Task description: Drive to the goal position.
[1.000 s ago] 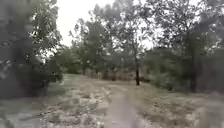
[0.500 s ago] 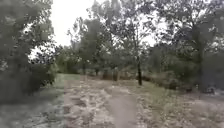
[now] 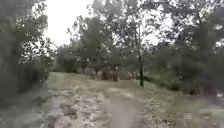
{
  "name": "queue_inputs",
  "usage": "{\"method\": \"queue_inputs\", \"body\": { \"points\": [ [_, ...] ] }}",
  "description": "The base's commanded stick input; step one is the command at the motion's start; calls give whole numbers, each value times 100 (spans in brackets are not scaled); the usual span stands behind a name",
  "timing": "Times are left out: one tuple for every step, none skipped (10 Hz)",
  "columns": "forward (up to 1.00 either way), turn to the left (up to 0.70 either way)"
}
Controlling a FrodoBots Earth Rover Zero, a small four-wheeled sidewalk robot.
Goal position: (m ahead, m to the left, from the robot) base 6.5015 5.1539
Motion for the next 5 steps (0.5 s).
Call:
{"method": "queue_inputs", "body": {
  "points": [
    [70,0],
    [70,0],
    [70,0],
    [70,0],
    [70,0]
  ]
}}
